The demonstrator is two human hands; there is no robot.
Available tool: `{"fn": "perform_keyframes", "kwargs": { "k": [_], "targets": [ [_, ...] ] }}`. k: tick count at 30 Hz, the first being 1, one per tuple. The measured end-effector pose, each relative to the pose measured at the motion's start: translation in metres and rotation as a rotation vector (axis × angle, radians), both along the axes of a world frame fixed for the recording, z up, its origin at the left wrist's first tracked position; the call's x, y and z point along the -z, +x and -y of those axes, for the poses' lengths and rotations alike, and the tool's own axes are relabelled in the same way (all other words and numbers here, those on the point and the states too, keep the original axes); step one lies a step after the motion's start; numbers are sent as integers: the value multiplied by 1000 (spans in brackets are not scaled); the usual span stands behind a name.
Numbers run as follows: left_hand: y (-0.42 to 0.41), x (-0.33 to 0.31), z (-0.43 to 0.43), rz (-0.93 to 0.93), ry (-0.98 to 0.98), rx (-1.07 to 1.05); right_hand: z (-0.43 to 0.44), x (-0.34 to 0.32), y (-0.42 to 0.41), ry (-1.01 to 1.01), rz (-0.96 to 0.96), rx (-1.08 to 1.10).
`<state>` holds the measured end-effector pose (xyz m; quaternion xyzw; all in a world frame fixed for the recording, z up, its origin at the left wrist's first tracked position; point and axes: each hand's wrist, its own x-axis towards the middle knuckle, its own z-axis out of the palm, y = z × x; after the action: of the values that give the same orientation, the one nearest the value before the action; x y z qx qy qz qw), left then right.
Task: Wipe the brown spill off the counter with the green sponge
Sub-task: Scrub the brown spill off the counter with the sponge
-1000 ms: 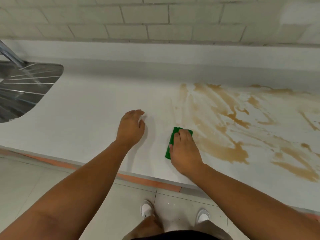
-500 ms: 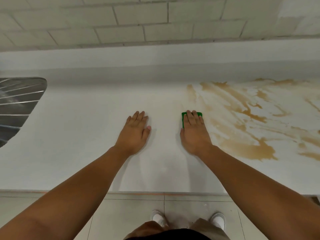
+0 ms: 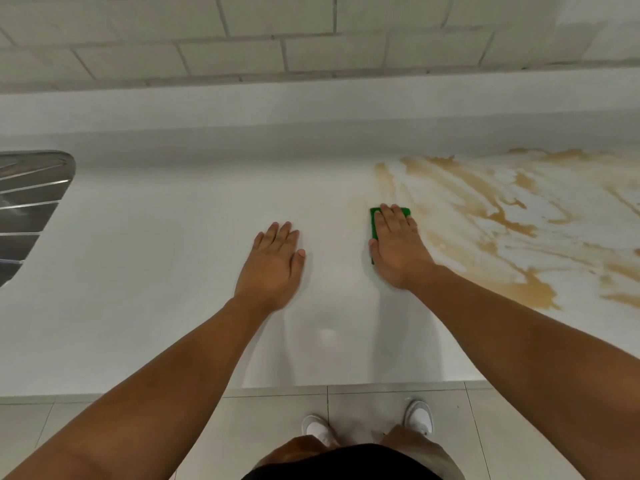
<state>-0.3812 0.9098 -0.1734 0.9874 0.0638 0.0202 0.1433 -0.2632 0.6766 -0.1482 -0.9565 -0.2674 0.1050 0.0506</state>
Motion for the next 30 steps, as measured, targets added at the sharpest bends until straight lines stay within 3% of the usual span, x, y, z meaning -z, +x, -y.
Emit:
{"fn": "perform_keyframes", "kwargs": {
  "k": [8,13,18,25,30],
  "targets": [
    [-1,1,-3,26,-12,9,-11,2,-53,106,6,-411],
    [0,0,-1,7,-14,-3,13,2,-30,36,-8,-296],
    [0,-3,1,10,-4,-6,-39,2,-15,-38,-56,-101],
    [0,-3,0,14,5,-1,-10,3,-49,90,-17,-348],
    [4,-8,0,1,-18,4,2,-5,-4,29,-81,-212]
  ]
}}
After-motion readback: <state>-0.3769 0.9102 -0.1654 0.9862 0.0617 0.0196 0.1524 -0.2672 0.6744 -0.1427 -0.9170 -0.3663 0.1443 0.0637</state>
